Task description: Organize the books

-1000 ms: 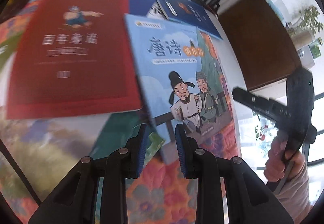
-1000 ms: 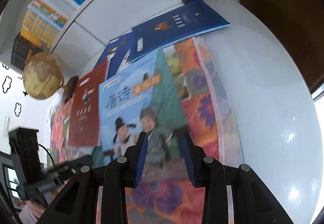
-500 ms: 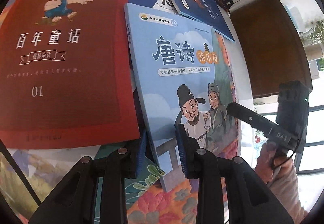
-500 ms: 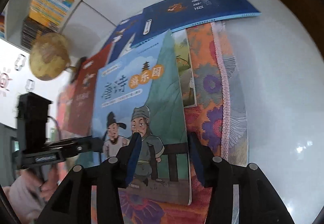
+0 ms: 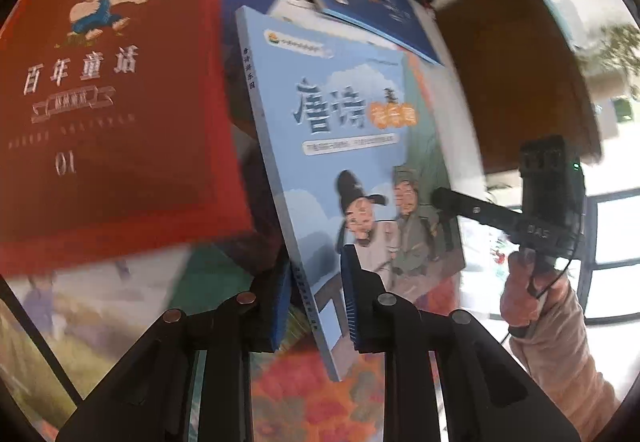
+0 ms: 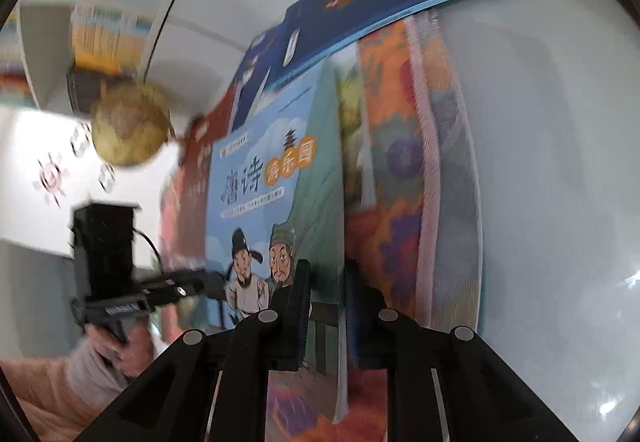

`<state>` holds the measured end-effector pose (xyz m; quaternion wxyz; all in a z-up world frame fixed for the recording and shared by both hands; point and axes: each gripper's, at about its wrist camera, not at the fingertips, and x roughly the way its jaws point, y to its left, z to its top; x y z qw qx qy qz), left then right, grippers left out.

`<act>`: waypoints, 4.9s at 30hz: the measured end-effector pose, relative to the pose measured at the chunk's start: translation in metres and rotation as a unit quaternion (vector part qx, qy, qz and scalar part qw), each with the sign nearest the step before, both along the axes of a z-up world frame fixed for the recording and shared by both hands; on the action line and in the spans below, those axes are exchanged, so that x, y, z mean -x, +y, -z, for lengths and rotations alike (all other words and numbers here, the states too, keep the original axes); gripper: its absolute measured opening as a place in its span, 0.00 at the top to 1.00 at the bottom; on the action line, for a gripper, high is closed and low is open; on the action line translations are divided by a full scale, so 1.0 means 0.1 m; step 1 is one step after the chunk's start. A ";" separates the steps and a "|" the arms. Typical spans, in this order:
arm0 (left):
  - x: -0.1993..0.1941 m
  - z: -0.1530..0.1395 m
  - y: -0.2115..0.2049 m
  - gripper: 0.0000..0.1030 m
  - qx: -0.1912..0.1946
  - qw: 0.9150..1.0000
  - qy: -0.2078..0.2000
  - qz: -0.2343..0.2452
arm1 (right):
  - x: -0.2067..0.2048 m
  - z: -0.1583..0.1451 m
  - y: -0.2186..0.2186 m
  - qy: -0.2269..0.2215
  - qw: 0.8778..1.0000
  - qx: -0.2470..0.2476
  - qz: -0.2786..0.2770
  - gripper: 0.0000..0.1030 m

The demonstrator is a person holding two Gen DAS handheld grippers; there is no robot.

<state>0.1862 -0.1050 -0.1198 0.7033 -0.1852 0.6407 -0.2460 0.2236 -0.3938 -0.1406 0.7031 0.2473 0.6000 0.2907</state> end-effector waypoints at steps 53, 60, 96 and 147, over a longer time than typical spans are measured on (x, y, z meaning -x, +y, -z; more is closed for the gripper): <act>0.36 -0.64 0.23 0.82 -0.117 0.983 -0.111 0.087 | 0.58 -0.68 0.94 -0.105 0.982 0.101 -0.124 0.86; 0.49 -0.78 0.38 0.82 -0.124 0.981 -0.130 0.074 | 0.74 -0.86 1.13 -0.119 0.980 0.101 -0.125 0.85; 1.12 -1.51 1.98 0.82 -0.142 0.971 -0.191 -0.015 | 1.24 -1.72 2.76 -0.186 0.964 0.093 -0.167 0.84; 1.65 -0.83 4.63 0.82 -0.161 0.973 -0.080 -0.145 | 1.54 -1.02 5.57 -0.098 0.965 0.082 -0.227 0.84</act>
